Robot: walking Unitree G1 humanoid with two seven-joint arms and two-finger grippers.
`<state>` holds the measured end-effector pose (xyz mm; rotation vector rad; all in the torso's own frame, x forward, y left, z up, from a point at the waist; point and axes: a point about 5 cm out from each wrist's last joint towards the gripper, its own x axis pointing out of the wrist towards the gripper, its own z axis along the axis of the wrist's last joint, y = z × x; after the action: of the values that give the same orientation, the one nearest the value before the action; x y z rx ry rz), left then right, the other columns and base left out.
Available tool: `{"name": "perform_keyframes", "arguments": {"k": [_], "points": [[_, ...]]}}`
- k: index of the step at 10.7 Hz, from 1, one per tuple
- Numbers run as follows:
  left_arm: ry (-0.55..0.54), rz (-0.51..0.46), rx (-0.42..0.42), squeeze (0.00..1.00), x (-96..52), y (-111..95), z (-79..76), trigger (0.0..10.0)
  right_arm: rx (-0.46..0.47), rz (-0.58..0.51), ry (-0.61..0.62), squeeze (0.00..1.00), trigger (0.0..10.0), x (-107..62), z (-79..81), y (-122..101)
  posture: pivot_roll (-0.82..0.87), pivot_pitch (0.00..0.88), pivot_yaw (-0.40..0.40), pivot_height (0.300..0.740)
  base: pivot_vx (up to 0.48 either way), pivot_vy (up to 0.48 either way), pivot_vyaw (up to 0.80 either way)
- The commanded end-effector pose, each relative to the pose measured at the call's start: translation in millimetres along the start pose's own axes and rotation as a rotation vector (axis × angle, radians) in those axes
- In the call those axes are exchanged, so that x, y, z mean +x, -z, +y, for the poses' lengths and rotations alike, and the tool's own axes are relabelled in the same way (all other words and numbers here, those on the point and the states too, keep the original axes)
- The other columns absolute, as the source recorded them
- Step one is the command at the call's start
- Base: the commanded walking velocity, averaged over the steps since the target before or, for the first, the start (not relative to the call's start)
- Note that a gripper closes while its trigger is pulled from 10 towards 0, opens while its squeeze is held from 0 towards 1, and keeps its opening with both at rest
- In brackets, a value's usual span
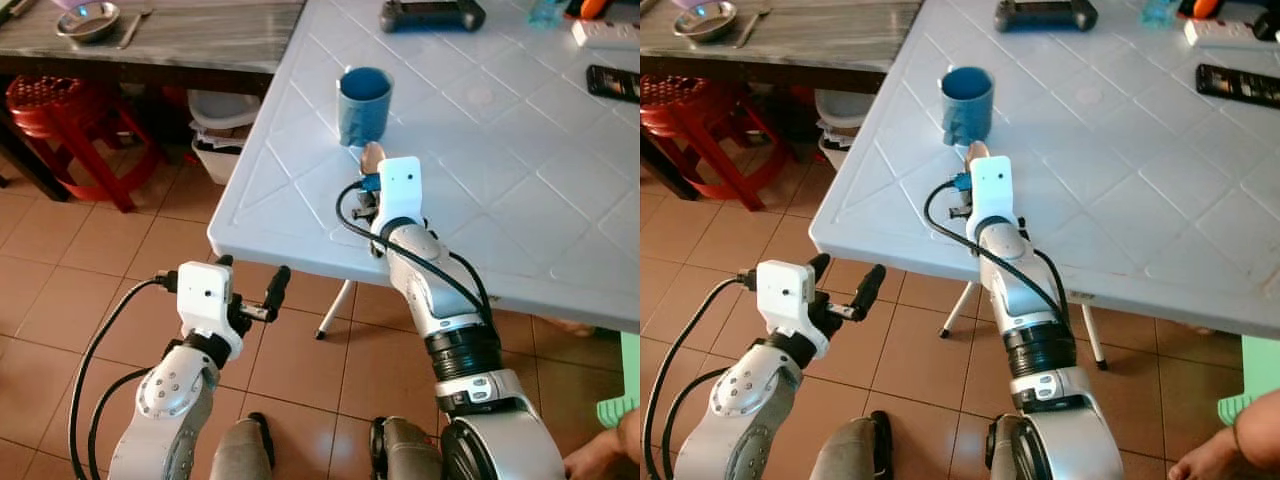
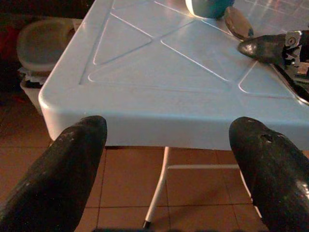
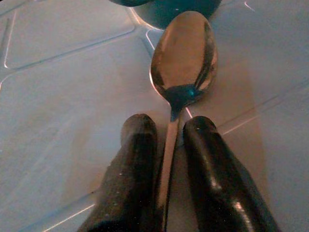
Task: Setting the table
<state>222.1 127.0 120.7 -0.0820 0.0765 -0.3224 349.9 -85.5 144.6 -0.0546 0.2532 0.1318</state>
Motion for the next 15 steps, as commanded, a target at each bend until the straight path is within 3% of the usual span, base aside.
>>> {"name": "perform_keyframes", "arguments": {"k": [1,5,9,11,13,15], "points": [[-0.002,0.026,-0.003,0.0,-2.7,5,0.4,10.0,0.02,0.214,0.023,0.0,0.0,-3.8,-8.1,50,0.05,0.207,0.058,0.74,0.0,0.0,0.0],[-0.01,0.03,0.009,0.0,-1.7,7,2.8,10.0,0.102,0.278,0.075,0.0,0.0,-24.1,-23.6,75,0.05,0.181,0.054,0.74,0.0,0.0,0.0],[-0.069,0.045,0.037,0.0,1.0,10,14.4,10.0,0.276,0.326,0.098,0.0,0.0,-48.6,-29.6,77,0.04,0.163,0.06,0.74,0.0,0.07,0.0],[-0.128,0.04,0.079,0.0,3.3,9,26.2,10.0,0.261,0.3,0.049,0.0,0.0,-55.6,-31.1,73,0.03,0.148,0.059,0.74,0.0,0.48,0.0],[-0.164,0.034,0.1,0.0,6.0,9,33.0,10.0,0.248,0.265,0.021,0.0,0.0,-48.7,-28.1,66,0.03,0.147,0.06,0.74,0.0,0.48,0.0],[-0.173,0.024,0.114,0.0,8.0,8,32.7,10.0,0.221,0.157,-0.008,0.0,0.0,-41.1,-21.8,45,0.03,0.142,0.058,0.74,0.0,0.48,0.0]]}}
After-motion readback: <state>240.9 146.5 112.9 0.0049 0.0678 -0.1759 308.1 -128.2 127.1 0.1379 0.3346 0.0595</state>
